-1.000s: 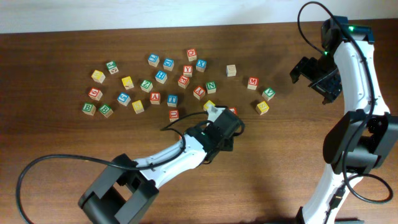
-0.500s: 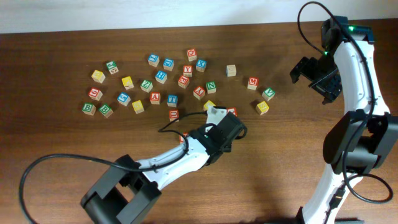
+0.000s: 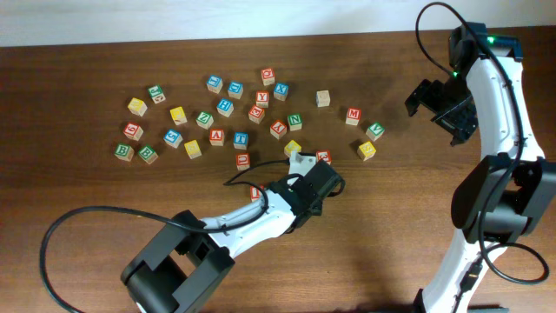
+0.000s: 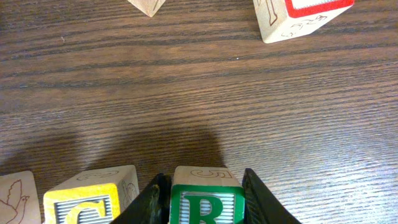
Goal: Spell out ICRA
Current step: 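Lower the R block right of the C block and open the left gripper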
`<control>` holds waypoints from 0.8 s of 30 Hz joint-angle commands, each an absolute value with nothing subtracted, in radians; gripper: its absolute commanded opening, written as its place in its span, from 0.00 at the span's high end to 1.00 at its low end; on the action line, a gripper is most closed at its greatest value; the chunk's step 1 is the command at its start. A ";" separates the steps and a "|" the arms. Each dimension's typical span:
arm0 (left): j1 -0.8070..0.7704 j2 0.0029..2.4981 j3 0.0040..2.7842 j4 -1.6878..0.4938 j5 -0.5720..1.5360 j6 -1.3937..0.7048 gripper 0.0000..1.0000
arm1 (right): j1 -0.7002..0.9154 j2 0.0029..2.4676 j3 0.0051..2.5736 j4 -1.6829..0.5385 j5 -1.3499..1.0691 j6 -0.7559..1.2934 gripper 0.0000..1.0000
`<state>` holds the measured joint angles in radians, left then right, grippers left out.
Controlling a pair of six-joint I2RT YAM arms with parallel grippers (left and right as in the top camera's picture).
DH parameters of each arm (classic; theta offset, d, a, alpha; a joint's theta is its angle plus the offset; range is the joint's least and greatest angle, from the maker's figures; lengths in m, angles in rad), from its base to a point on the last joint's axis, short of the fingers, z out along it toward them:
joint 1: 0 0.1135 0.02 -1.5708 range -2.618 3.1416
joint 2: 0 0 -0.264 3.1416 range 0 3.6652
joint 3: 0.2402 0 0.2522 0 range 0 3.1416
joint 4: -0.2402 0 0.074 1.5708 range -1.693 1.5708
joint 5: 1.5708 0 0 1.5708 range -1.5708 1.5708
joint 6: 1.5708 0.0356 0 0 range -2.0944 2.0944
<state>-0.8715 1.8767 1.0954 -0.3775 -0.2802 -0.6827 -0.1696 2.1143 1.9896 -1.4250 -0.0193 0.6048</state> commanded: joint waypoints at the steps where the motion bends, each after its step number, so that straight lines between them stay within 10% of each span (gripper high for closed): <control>1: -0.876 1.884 1.095 -0.379 -0.277 -0.696 0.72 | -0.166 2.120 1.996 -1.425 -0.018 0.607 0.02; 24: -0.870 1.884 1.095 -0.410 -0.258 -0.826 0.73 | -0.166 2.120 1.995 -1.425 -0.018 0.607 0.02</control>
<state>-0.8711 1.8767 1.0958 -0.3962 -0.2714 -0.7994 -0.1696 2.1143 1.9896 -1.4250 -0.0193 0.6048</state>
